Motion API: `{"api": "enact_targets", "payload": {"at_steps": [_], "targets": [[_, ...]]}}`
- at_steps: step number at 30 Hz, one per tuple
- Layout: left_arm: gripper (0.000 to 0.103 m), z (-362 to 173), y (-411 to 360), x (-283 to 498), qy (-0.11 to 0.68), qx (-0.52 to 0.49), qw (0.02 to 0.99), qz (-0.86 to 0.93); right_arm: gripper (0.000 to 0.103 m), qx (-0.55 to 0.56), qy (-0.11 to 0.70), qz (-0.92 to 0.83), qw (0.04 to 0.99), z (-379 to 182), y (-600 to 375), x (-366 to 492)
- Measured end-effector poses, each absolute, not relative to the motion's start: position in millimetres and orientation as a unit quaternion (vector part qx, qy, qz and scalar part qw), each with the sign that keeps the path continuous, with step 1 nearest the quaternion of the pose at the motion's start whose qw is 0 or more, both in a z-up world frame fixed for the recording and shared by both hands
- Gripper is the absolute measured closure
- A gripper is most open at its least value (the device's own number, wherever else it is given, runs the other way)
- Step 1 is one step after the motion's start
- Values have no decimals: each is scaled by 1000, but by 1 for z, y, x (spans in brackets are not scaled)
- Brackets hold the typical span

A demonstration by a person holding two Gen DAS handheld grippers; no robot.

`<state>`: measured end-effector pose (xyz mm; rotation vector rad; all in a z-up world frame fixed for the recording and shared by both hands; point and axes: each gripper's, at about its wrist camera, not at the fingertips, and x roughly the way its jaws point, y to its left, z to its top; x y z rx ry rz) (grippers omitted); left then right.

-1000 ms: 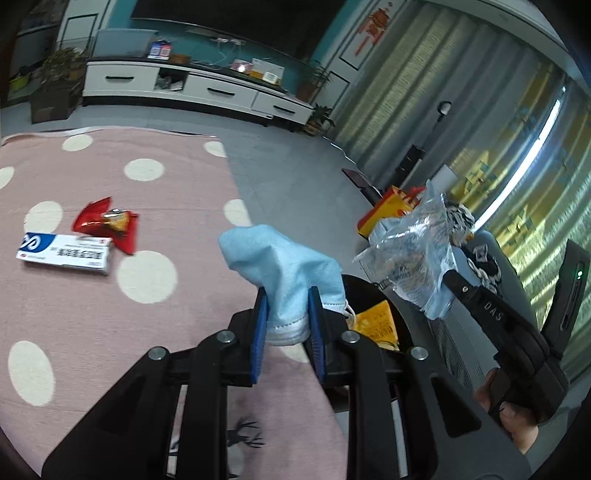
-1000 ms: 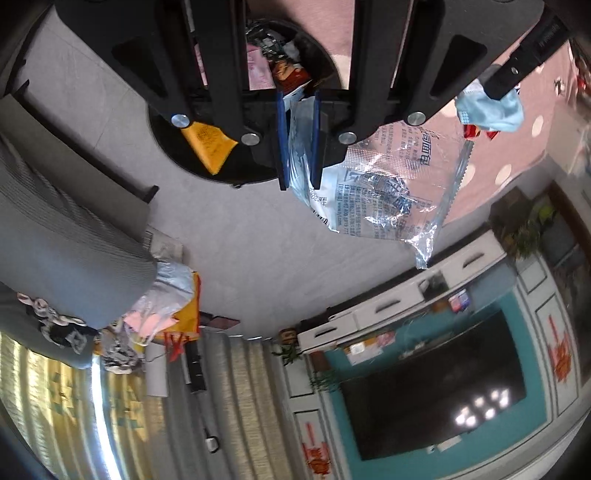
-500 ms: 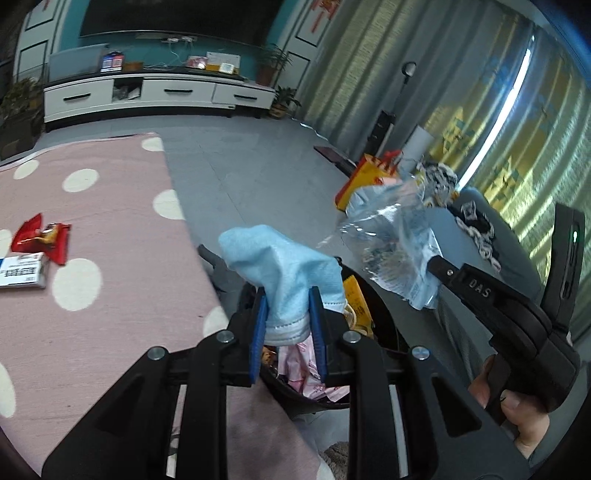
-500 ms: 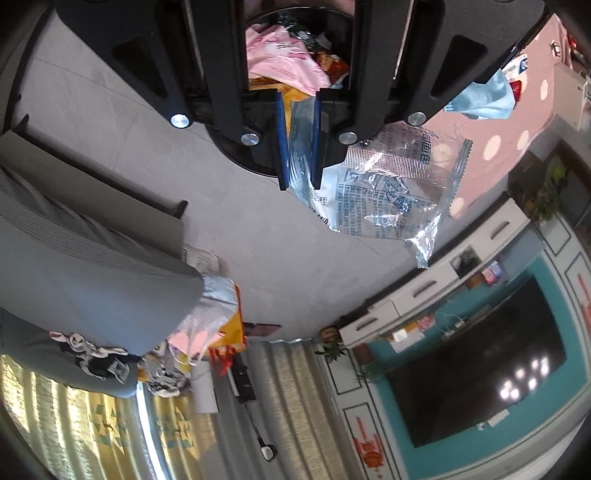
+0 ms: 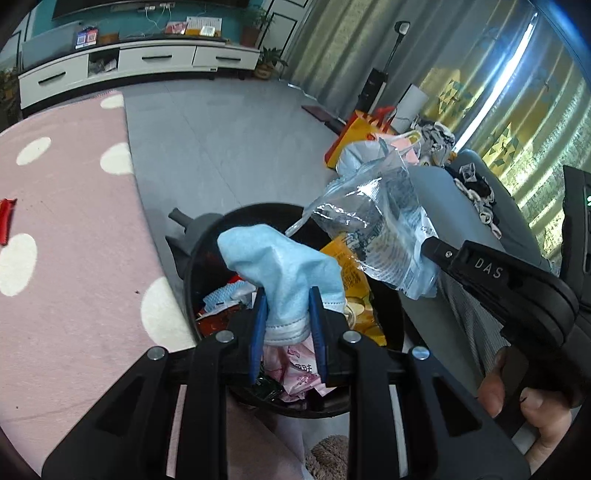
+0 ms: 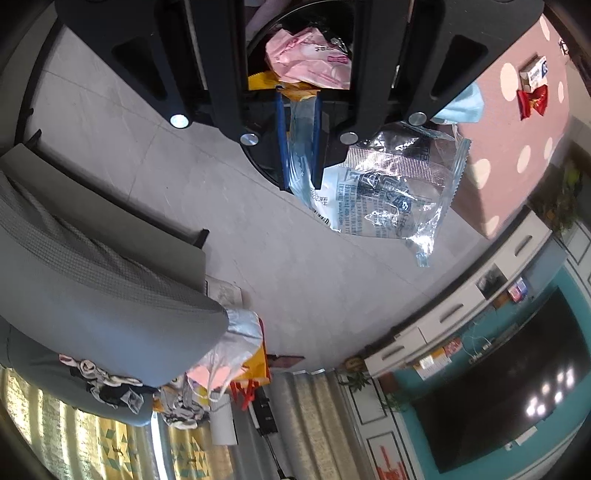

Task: Collect trash
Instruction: 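Carry the blue mask and clear bag in both tools over the black bin, then open the left tool to drop the mask while the right tool drops the clear bag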

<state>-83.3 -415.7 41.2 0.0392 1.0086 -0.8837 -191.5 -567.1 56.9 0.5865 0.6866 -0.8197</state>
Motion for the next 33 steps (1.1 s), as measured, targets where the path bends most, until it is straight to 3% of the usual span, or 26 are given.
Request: {"api": "enact_targets", "payload": {"at_steps": [24,27,33], "targets": [[77,7,-436,-82,518,28,747,-416,81,268,377,-398,792,37,-582,-185],[69,6,-434,-81,520,23,746,-416,80,267,377,-397,793,38,-582,-184],[40,17,-425,-82,508,17,752,-419,66,265,373,-389,800,43,-576,-183]]}}
